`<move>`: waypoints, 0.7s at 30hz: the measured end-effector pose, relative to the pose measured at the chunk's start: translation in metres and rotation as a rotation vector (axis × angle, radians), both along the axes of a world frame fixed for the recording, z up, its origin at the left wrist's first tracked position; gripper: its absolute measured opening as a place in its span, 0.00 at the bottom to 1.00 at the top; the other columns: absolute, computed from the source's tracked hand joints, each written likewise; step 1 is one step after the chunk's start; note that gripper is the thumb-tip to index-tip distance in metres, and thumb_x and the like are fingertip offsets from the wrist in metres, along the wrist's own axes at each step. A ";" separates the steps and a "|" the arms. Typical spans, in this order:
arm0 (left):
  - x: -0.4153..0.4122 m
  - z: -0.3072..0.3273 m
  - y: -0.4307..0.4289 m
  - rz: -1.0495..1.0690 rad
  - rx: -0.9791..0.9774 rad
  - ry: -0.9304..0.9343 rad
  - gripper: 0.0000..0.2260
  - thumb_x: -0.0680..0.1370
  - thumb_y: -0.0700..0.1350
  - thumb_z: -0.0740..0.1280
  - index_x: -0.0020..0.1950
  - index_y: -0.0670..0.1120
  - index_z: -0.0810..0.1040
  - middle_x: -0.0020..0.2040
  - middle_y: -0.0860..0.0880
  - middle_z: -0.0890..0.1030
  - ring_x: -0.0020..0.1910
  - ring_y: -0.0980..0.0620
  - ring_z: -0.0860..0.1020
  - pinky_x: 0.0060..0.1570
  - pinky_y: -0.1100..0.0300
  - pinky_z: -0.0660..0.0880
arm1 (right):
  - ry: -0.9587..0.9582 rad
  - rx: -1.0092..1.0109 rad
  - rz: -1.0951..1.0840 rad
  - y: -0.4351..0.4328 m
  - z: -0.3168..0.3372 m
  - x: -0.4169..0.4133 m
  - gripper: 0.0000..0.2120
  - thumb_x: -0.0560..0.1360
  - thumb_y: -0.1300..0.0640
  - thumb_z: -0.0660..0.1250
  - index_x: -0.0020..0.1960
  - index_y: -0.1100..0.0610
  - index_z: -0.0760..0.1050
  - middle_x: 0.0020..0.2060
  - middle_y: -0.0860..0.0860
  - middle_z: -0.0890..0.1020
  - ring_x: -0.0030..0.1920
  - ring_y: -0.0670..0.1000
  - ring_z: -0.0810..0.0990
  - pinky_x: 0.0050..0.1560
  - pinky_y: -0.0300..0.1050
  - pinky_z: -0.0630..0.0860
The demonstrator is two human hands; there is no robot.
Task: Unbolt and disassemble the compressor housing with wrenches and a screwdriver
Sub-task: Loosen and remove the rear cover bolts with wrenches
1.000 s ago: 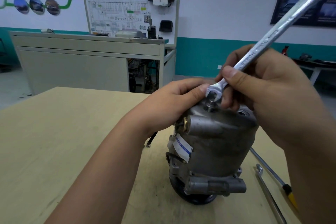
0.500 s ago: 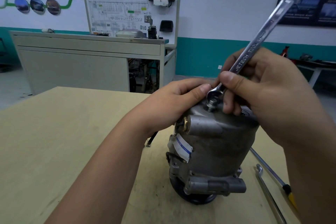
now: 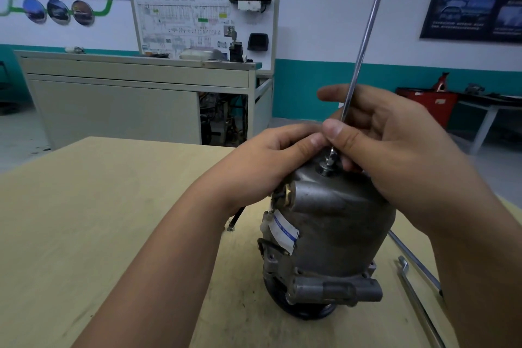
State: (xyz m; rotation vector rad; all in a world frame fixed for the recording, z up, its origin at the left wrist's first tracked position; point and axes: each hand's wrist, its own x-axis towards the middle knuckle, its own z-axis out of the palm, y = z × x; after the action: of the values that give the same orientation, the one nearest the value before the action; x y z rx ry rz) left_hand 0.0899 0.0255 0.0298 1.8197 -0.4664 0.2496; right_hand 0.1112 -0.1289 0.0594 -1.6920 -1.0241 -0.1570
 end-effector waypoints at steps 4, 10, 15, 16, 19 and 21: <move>0.000 0.000 -0.001 -0.001 -0.019 0.000 0.12 0.76 0.50 0.60 0.55 0.52 0.79 0.50 0.55 0.83 0.53 0.60 0.80 0.53 0.67 0.75 | -0.005 0.024 -0.027 -0.001 -0.001 0.002 0.12 0.77 0.63 0.61 0.49 0.45 0.72 0.31 0.44 0.80 0.27 0.40 0.73 0.31 0.30 0.72; -0.001 0.001 -0.001 0.047 0.023 0.012 0.16 0.77 0.54 0.59 0.60 0.51 0.78 0.56 0.53 0.82 0.57 0.58 0.79 0.60 0.60 0.74 | 0.010 0.074 -0.028 -0.001 -0.002 0.002 0.12 0.78 0.65 0.60 0.50 0.47 0.72 0.34 0.56 0.80 0.20 0.42 0.68 0.23 0.31 0.65; -0.001 0.000 -0.002 0.054 0.026 0.003 0.18 0.73 0.59 0.60 0.59 0.55 0.79 0.55 0.56 0.82 0.56 0.60 0.79 0.56 0.63 0.75 | 0.038 0.118 -0.011 0.000 -0.003 0.003 0.09 0.78 0.66 0.60 0.47 0.53 0.73 0.30 0.58 0.80 0.15 0.44 0.64 0.17 0.34 0.62; -0.001 0.000 -0.002 0.054 0.023 0.007 0.18 0.73 0.59 0.60 0.58 0.55 0.79 0.54 0.56 0.83 0.55 0.60 0.79 0.55 0.64 0.75 | 0.029 0.117 -0.013 0.000 -0.004 0.003 0.09 0.78 0.66 0.60 0.45 0.54 0.74 0.31 0.59 0.80 0.15 0.43 0.65 0.17 0.34 0.63; -0.002 0.000 -0.002 0.098 0.037 0.012 0.12 0.78 0.56 0.58 0.54 0.57 0.80 0.53 0.56 0.83 0.54 0.61 0.79 0.56 0.65 0.74 | 0.001 0.112 -0.019 0.001 -0.004 0.002 0.12 0.78 0.67 0.60 0.42 0.54 0.76 0.30 0.53 0.82 0.17 0.42 0.66 0.19 0.33 0.64; -0.003 0.000 -0.001 0.148 0.053 -0.001 0.14 0.81 0.52 0.56 0.47 0.61 0.81 0.51 0.59 0.82 0.52 0.65 0.78 0.53 0.70 0.72 | 0.008 0.101 0.005 0.002 -0.004 0.001 0.13 0.78 0.67 0.59 0.42 0.54 0.76 0.31 0.49 0.83 0.19 0.42 0.67 0.21 0.31 0.65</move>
State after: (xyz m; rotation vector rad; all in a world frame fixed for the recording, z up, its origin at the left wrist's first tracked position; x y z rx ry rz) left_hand 0.0868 0.0243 0.0303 1.9086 -0.3420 0.3430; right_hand 0.1125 -0.1272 0.0552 -1.5975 -0.9979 -0.1954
